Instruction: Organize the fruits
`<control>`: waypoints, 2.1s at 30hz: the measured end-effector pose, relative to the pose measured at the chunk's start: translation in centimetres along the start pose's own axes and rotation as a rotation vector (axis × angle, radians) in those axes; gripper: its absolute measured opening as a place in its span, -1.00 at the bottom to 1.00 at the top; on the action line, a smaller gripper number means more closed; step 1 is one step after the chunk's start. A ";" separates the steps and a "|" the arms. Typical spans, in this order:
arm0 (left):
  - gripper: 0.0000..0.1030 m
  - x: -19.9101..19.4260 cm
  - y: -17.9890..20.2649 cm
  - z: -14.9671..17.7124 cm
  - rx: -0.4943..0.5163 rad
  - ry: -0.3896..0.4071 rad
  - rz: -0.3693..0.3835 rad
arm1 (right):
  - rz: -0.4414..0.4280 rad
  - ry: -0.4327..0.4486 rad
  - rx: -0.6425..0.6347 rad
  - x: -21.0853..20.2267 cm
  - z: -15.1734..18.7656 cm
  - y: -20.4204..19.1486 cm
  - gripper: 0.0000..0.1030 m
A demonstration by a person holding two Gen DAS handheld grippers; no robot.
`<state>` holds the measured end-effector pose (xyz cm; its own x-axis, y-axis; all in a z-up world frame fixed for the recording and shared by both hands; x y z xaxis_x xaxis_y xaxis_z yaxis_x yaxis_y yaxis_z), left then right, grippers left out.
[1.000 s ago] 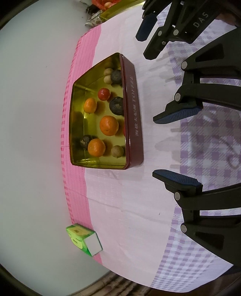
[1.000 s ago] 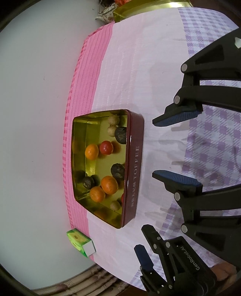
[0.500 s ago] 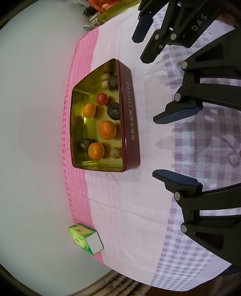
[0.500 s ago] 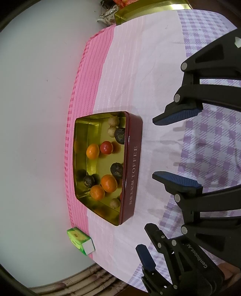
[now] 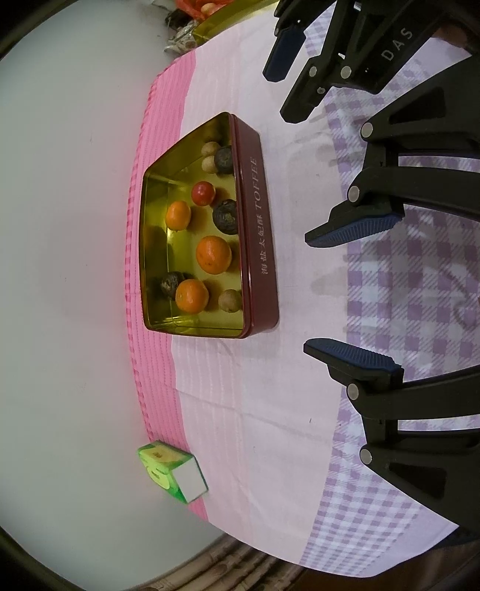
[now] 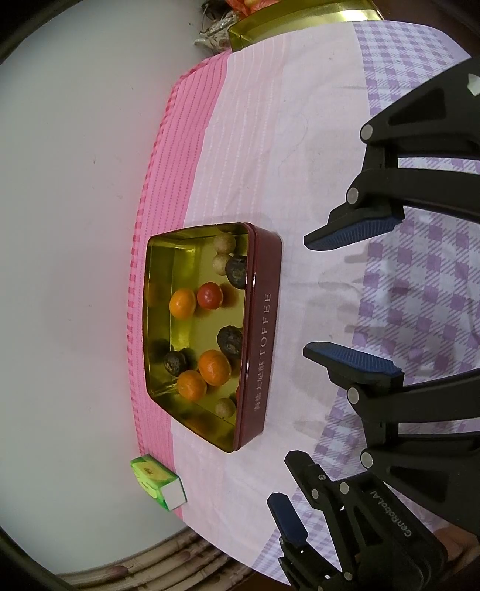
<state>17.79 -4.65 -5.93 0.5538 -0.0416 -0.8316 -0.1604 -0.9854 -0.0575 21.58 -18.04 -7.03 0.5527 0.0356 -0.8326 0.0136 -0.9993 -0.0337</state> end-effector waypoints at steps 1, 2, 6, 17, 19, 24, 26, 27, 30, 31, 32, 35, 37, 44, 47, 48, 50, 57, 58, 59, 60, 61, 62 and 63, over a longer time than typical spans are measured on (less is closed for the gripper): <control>0.02 0.0 0.0 0.0 0.000 0.000 0.000 | 0.001 -0.001 -0.001 0.0 0.0 0.0 -0.05; 0.02 0.0 0.0 0.0 0.000 -0.002 0.001 | 0.001 -0.001 -0.003 0.1 0.0 0.0 -0.05; 0.02 0.0 0.1 0.0 0.000 -0.001 0.000 | 0.002 -0.003 -0.003 0.1 0.0 0.0 -0.05; 0.02 0.1 0.0 0.2 0.006 -0.002 0.002 | 0.004 -0.007 0.002 0.3 0.2 0.0 -0.05; 0.02 0.2 0.0 0.3 0.007 -0.004 0.006 | 0.005 -0.007 0.001 0.3 0.2 0.0 -0.05; 0.02 0.2 0.1 0.3 0.008 -0.005 0.004 | 0.003 -0.010 0.000 0.3 0.3 0.0 -0.05; 0.02 0.2 0.2 0.3 0.009 -0.006 0.008 | 0.003 -0.008 0.000 0.3 0.3 0.0 -0.05; 0.02 0.2 0.1 0.3 0.010 -0.005 0.007 | 0.004 -0.009 0.000 0.3 0.3 0.0 -0.05; 0.02 0.1 0.0 0.4 0.013 -0.007 0.009 | 0.003 -0.009 0.003 0.3 0.3 0.0 -0.05; 0.02 0.2 0.1 0.4 0.013 -0.007 0.009 | 0.002 -0.009 0.000 0.3 0.2 0.0 -0.05; 0.02 0.2 0.2 0.3 0.013 -0.008 0.010 | 0.004 -0.008 0.000 0.3 0.2 0.0 -0.05; 0.02 0.2 0.3 0.3 0.014 -0.007 0.010 | 0.001 -0.011 0.001 0.4 0.3 0.0 -0.05; 0.02 0.2 0.3 0.3 0.016 -0.007 0.004 | 0.002 -0.010 0.001 0.4 0.3 0.0 -0.05; 0.02 0.3 0.2 0.4 0.030 -0.008 -0.003 | 0.001 -0.012 0.002 0.4 0.4 0.1 -0.05; 0.02 0.3 0.0 0.5 0.033 -0.008 -0.003 | 0.002 -0.012 0.001 0.4 0.4 0.1 -0.05; 0.02 0.3 0.2 0.5 0.033 -0.009 -0.004 | 0.000 -0.012 0.001 0.5 0.4 0.1 -0.05; 0.02 0.3 0.3 0.5 0.034 -0.009 -0.005 | 0.003 -0.013 0.002 0.5 0.4 0.1 -0.05; 0.02 0.5 0.3 0.5 0.031 -0.016 -0.004 | 0.005 -0.020 0.006 0.7 0.6 0.2 -0.05; 0.02 0.5 0.2 0.6 0.031 -0.016 -0.003 | 0.005 -0.020 0.005 0.7 0.6 0.2 -0.05; 0.02 0.5 0.2 0.5 0.033 -0.013 -0.005 | 0.005 -0.020 0.006 0.7 0.6 0.2 -0.05; 0.02 0.5 0.1 0.5 0.033 -0.010 -0.007 | 0.004 -0.020 0.005 0.7 0.6 0.2 -0.05; 0.02 0.6 0.2 0.5 0.034 -0.013 -0.006 | 0.004 -0.020 0.005 0.7 0.6 0.2 -0.05; 0.02 0.6 0.2 0.5 0.035 -0.015 -0.003 | 0.006 -0.020 0.006 0.7 0.6 0.2 -0.05; 0.02 0.5 0.3 0.5 0.033 -0.016 -0.003 | 0.006 -0.020 0.005 0.7 0.6 0.2 -0.05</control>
<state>17.62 -4.85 -6.68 0.5410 -0.0360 -0.8402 -0.1862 -0.9794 -0.0780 21.45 -18.21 -8.00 0.5358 0.0303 -0.8438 0.0060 -0.9995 -0.0321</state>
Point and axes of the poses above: each gripper's, at about its wrist camera, not at the fingertips, and x roughly the way its jaws point, y to its right, z to its underside, the point moved 7 cm from there along x, roughly the way its jaws point
